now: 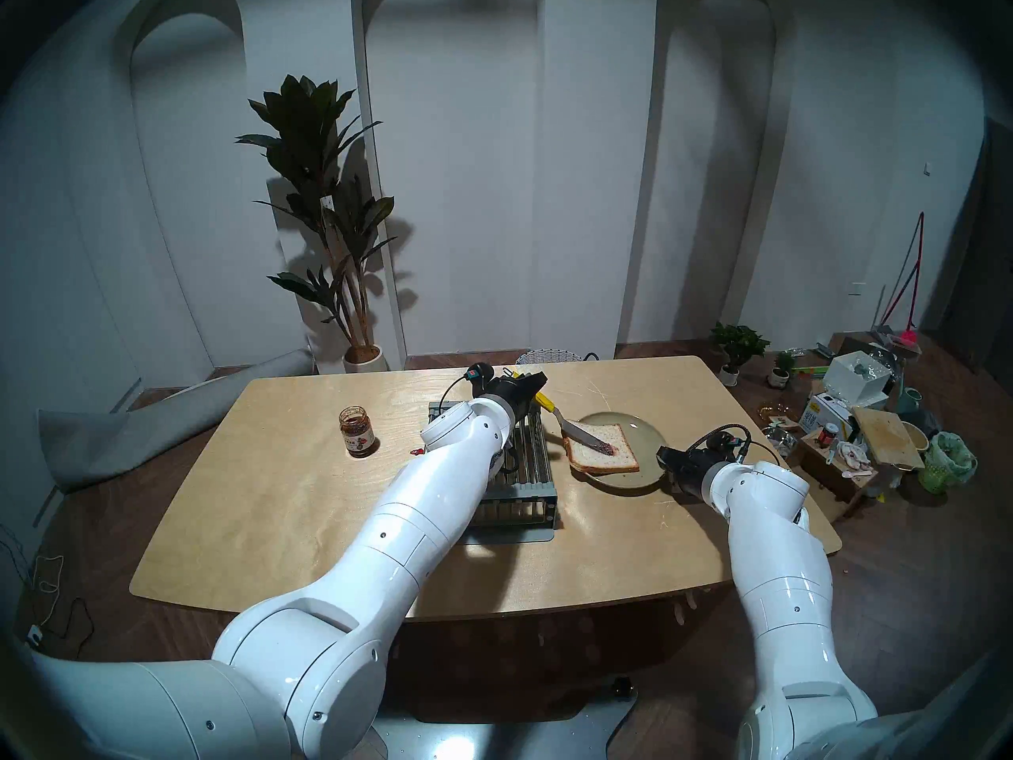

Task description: Spread jam over the slice of bread with the knife

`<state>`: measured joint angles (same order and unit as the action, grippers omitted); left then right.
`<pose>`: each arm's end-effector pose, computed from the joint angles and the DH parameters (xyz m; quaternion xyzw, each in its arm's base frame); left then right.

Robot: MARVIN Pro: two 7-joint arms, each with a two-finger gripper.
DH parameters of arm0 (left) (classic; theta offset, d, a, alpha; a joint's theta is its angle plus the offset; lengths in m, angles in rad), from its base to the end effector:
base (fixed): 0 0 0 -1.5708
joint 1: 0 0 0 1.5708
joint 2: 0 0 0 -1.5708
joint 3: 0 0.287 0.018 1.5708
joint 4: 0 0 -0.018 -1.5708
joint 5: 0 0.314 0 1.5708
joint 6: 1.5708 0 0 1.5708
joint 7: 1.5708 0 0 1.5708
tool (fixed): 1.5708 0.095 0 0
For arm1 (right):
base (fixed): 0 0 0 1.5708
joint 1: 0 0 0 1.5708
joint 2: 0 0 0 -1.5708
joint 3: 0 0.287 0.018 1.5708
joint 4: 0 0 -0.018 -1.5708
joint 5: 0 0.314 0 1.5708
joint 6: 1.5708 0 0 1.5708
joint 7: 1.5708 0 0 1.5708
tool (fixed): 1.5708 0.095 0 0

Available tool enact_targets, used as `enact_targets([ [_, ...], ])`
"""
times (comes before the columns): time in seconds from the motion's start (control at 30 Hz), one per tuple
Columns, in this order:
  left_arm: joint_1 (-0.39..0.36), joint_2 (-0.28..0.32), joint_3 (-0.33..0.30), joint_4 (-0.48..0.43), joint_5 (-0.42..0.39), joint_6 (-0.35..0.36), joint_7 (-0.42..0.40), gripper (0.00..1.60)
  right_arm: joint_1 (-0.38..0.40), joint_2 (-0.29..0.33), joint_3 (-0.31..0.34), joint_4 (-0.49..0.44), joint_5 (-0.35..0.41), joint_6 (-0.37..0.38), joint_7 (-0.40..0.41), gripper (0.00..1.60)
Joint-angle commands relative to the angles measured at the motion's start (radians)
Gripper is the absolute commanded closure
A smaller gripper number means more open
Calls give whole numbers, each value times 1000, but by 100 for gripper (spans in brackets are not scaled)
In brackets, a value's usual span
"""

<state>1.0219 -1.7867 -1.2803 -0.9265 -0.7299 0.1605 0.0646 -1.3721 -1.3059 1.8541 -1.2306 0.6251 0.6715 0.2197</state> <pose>0.5370 -0.2154 -0.2864 0.7695 0.1300 0.5188 0.3489 0.4432 -0.1735 -0.3549 -0.8447 0.2061 -0.4460 0.2123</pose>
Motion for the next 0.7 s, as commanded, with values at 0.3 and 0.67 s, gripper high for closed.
enact_targets([
  [0.3,-46,5,6,0,27,-29,3,160,-20,0,22,3,1,5,-7,160],
  [0.67,-28,23,2,-30,33,-26,5,160,-26,-10,35,-10,6,13,-9,160],
])
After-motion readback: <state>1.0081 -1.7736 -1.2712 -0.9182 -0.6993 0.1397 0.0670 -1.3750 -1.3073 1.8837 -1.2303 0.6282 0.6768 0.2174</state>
